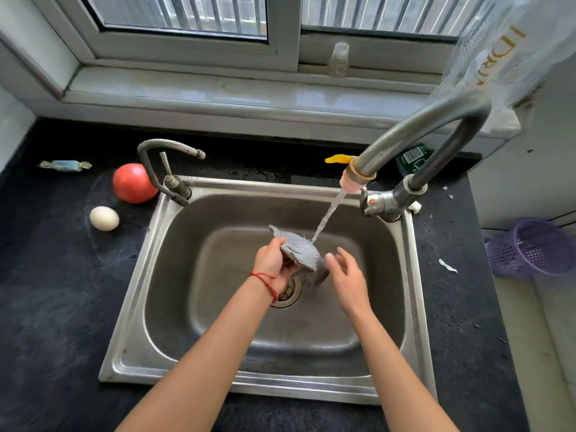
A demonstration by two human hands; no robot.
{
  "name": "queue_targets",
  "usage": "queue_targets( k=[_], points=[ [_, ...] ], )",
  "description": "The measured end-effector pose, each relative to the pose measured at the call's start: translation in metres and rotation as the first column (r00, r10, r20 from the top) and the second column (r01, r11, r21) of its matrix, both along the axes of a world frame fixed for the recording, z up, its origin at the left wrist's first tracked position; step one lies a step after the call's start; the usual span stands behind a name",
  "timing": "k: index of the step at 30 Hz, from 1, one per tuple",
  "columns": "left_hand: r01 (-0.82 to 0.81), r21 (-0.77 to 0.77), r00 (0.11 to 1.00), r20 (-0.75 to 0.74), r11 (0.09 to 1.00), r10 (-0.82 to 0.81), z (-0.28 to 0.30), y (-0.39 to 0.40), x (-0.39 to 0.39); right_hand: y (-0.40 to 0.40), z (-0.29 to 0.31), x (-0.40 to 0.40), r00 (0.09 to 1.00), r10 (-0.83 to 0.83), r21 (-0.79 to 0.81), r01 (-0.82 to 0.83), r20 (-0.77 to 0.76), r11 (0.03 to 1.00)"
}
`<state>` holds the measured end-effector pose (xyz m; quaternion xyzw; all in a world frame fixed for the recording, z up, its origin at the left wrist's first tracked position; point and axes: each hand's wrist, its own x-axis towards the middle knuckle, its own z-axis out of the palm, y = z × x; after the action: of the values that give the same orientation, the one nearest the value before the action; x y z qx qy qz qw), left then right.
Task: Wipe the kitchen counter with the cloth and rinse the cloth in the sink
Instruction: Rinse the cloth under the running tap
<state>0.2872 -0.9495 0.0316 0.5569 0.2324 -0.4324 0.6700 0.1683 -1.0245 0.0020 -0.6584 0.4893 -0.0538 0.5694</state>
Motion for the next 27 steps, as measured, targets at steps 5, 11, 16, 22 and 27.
queue_targets(
  k=[5, 11, 16, 22, 27],
  points=[
    [-0.022, -0.035, 0.999, -0.043, 0.999, 0.02, 0.007, -0.008, 0.001, 0.011, -0.003, 0.016, 0.899, 0.431, -0.283, -0.396, 0.073, 0.874],
    [0.073, -0.079, 0.996, -0.037, 0.994, -0.076, 0.011, -0.005, 0.002, -0.005, -0.001, 0.027, 0.996, 0.085, -0.358, -0.086, -0.018, 0.93],
    [0.295, 0.239, 0.917, 0.202, 0.925, -0.345, -0.009, 0.003, 0.012, -0.029, 0.013, 0.044, 0.996, -0.008, 0.057, 0.013, -0.087, 0.998],
    [0.514, 0.337, 0.847, -0.052, 0.789, -0.529, -0.042, 0.014, 0.004, -0.028, 0.024, 0.043, 0.968, -0.239, 0.653, 0.136, 0.071, 0.745],
    [0.355, 0.073, 0.893, -0.322, 0.932, -0.315, -0.052, 0.014, -0.001, -0.024, 0.034, 0.045, 0.954, -0.211, 0.691, 0.005, 0.213, 0.723]
  ],
)
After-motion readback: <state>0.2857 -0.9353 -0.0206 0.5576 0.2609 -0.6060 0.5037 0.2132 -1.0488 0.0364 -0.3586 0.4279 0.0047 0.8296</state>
